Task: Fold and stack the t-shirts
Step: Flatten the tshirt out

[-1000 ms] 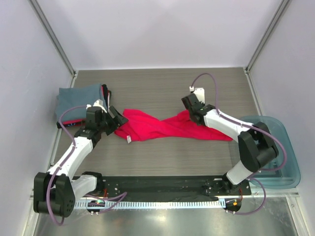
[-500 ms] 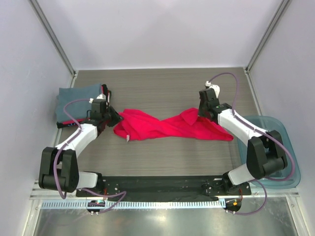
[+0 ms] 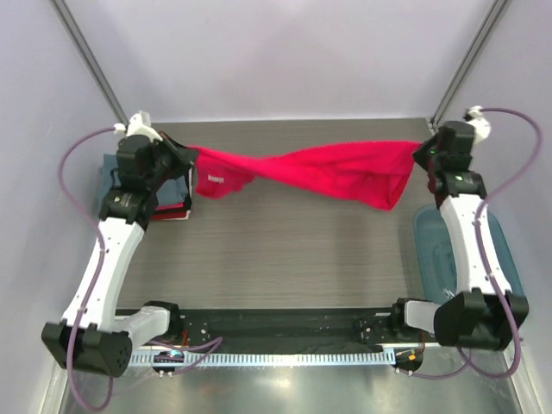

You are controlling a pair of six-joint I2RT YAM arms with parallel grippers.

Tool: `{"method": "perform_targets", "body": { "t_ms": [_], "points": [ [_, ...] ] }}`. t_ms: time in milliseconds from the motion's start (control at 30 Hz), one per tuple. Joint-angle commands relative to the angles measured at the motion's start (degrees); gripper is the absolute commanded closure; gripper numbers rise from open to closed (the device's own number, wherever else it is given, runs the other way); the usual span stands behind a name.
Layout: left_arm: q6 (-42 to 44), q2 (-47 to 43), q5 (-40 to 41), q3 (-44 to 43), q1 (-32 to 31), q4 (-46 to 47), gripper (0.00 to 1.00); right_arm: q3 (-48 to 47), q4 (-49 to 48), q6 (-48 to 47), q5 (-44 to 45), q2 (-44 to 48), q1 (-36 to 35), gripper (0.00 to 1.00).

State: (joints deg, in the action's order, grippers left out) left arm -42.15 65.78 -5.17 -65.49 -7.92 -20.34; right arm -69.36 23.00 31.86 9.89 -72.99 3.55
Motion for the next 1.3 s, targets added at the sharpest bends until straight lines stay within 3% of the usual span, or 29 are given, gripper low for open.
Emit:
{"method": "perform_targets", "body": {
  "t_ms": [0, 333, 533, 567, 733, 800, 867, 900, 933, 1033, 1100, 1267],
  "points": [
    [2.25, -6.35, 1.74, -4.12, 0.54, -6.28, 1.0, -2.97, 0.64, 3.04, -1.88, 6.98, 5.48, 0.99],
    [5.85, -15.85, 2.18, 2.39, 0.54, -9.1, 1.0, 1.6, 1.17, 1.54, -7.77, 10.59, 7.35, 0.99],
    [4.89, -10.24, 0.43, 8.53, 0.54, -8.05, 1.0, -6.47, -0.24, 4.78, -13.75, -5.47, 7.26, 0.99],
    [3.93, -9.27, -2.8, 9.59, 0.54, -7.27, 1.0, -9.1, -0.76, 5.32, -15.76, -7.84, 7.35, 0.99],
    [-2.05, -10.74, -8.98, 21.08, 0.45, 4.77, 1.0, -11.23, -6.48, 10.41, -18.15, -16.38, 7.17, 0.95],
    [-2.41, -12.42, -8.02, 23.21, 0.45, 7.06, 1.0, -12.98, -6.57, 10.51, -18.51, -18.41, 7.08, 0.87],
    [-1.8, -15.15, -9.06, 25.76, 0.37, 10.9, 1.0, -13.52, -6.48, 10.25, -18.68, -20.96, 7.08, 0.33],
    [-1.19, -15.76, -14.72, 26.72, -0.77, 13.2, 1.0, -13.6, -5.7, 9.72, -18.94, -21.75, 7.0, 0.14],
    [-0.31, -16.03, -16.87, 28.21, -2.08, 14.78, 1.0, -13.78, -5.08, 8.93, -19.47, -22.71, 6.91, 0.07],
    [0.23, -16.3, -13.75, 30.24, -11.47, 15.5, 1.0, -11.33, -3.93, 5.51, -18.51, -21.76, 5.42, 0.07],
    [0.14, -16.73, -10.66, 33.32, -17.44, 16.47, 1.0, -6.94, -4.54, 2.36, -15.97, -18.95, 3.84, 0.14],
    [-1.26, -17.88, -7.31, 38.07, -22.74, 19.98, 1.0, 2.91, -3.85, -4.07, -6.39, -14.46, -3.54, 0.25]
  ]
}}
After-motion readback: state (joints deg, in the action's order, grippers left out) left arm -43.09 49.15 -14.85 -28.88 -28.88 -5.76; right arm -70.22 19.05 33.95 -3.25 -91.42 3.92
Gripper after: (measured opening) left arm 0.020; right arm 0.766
